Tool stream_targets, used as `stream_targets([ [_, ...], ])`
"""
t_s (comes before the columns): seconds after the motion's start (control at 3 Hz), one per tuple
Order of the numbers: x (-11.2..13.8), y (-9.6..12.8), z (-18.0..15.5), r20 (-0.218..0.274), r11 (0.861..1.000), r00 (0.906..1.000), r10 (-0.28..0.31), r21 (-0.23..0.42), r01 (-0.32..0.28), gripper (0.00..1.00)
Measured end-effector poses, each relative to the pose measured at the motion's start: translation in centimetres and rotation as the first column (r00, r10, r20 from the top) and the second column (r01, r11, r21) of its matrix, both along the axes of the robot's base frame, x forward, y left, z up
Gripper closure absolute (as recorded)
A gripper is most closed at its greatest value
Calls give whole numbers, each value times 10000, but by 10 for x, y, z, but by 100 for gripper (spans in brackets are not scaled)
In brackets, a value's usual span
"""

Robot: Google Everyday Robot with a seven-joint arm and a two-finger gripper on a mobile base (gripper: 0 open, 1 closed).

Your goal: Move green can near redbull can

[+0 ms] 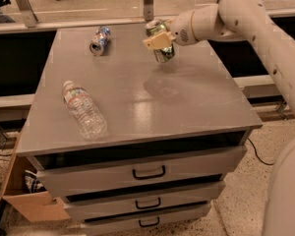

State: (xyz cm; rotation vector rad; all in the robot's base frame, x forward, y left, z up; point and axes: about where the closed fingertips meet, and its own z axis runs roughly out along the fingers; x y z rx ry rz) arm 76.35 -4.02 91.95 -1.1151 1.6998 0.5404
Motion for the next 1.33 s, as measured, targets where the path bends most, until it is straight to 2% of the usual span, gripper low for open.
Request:
stream_targets([
  [0.33, 19, 53, -12, 238, 9984, 9984, 512, 224, -517, 100],
  [0.67, 34, 100, -20, 520, 9958, 9957, 763, 458, -787, 100],
  [1.0, 50, 136, -16, 993, 9923, 9919, 798, 871, -885, 100],
  [1.33, 67, 157, -4, 1503, 9861, 9866, 639, 1424, -856, 100],
])
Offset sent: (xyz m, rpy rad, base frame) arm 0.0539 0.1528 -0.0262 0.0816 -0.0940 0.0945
